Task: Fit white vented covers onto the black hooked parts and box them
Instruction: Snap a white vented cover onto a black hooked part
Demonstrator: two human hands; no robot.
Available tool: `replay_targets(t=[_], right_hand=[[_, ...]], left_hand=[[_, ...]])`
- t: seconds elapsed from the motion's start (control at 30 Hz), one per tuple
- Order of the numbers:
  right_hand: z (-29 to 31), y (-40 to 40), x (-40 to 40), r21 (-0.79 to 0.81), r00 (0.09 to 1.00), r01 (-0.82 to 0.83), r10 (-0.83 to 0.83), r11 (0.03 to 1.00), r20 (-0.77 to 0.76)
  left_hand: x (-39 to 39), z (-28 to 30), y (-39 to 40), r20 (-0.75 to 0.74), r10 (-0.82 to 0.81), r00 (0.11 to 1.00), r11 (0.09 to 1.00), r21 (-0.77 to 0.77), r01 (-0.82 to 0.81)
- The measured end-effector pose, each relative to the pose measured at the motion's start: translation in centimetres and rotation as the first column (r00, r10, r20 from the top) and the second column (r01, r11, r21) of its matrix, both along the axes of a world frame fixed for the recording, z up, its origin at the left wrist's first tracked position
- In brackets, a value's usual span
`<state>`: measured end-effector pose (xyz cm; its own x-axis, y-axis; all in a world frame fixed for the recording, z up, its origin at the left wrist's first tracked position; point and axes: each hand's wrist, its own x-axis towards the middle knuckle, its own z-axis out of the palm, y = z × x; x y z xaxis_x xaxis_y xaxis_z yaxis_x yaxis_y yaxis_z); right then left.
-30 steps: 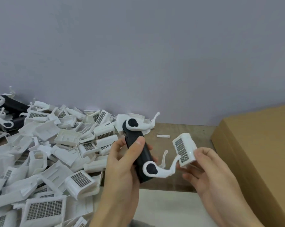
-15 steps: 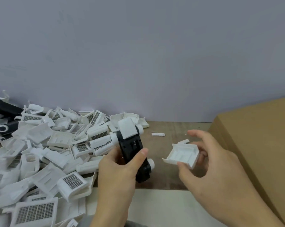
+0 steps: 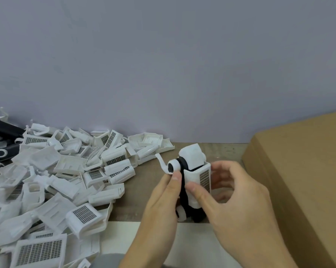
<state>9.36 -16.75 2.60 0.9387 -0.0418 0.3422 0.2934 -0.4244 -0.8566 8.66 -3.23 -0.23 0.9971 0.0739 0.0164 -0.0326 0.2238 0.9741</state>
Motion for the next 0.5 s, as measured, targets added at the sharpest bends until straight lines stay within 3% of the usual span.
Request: replay_targets(t=[0.3, 0.4, 0.5], right_hand=[[-0.4, 0.5, -0.2, -0.002, 1.0, -0.008, 0.008, 1.0, -0.001], [-0.5, 0.6, -0.2, 0.023, 0.999, 0.01, -0.011, 1.0, 0.038], [-0.4, 0.3, -0.2, -0.022, 0.995, -0.094, 0.095, 0.995, 0.029]], left_hand=[[0.2, 0.0, -0.4, 0.014, 0.021, 1.0, 1.0, 0.017, -0.021], [-0.1, 0.2, -0.4, 0.056, -0.05, 0.997, 0.997, 0.063, 0.046], [-0.1, 0.6, -0.2, 0.066, -0.027, 0.997, 0.999, 0.049, 0.024]])
